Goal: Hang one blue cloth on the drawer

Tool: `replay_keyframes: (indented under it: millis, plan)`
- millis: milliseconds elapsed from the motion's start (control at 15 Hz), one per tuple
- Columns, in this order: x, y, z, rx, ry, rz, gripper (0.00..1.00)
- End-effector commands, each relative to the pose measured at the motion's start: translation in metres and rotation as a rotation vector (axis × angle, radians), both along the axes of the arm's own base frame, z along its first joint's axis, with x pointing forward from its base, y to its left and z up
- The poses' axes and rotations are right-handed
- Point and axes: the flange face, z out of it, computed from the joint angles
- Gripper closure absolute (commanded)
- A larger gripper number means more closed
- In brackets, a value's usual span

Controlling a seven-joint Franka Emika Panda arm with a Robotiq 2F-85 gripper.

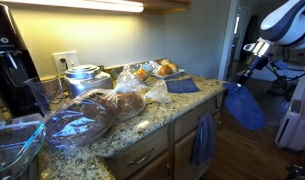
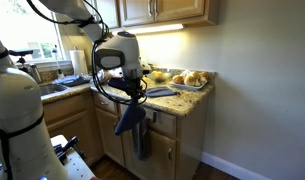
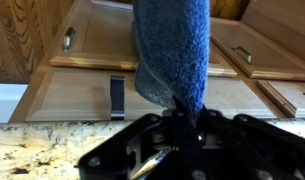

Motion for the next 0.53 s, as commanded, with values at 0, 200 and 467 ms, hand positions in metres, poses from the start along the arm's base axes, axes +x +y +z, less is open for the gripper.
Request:
replay_keyframes:
  millis: [0, 200, 467]
  plan:
    - [-0.0098, -0.0061, -0.0064, 0.015, -0.055, 0.047, 0.93]
    - [-0.0082, -0.0068, -0.0118, 0.052, -0.066, 0.101, 0.93]
    - [-0.0078, -0.0064, -0.0144, 0.033, -0.062, 0.114, 0.89]
